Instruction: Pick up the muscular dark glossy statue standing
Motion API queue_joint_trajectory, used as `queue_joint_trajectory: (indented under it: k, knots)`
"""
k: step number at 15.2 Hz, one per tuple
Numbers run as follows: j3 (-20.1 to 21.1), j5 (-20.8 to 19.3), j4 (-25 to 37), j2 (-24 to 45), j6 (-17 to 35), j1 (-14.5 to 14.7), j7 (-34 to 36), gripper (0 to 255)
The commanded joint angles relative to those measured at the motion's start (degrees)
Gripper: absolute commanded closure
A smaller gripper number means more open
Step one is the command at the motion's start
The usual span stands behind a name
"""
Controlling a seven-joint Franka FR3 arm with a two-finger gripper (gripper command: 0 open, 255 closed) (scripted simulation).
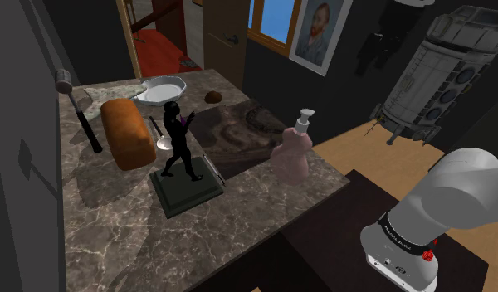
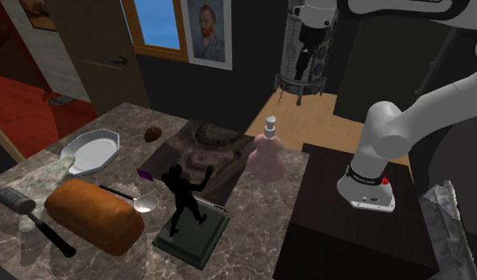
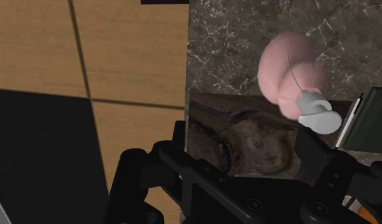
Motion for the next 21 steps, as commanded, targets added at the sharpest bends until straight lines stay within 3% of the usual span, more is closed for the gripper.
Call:
queue_joint_trajectory:
  k: [1,12,21]
  knots:
    - [0.0,0.0,0.0,0.0,0.0,0.0,0.0,0]
    - [11.45,6.94,4.1,11.9,6.11,4.15,12.01,0]
    - [20.35,8.6,12.91,25.67,10.23,6.24,21.8,0]
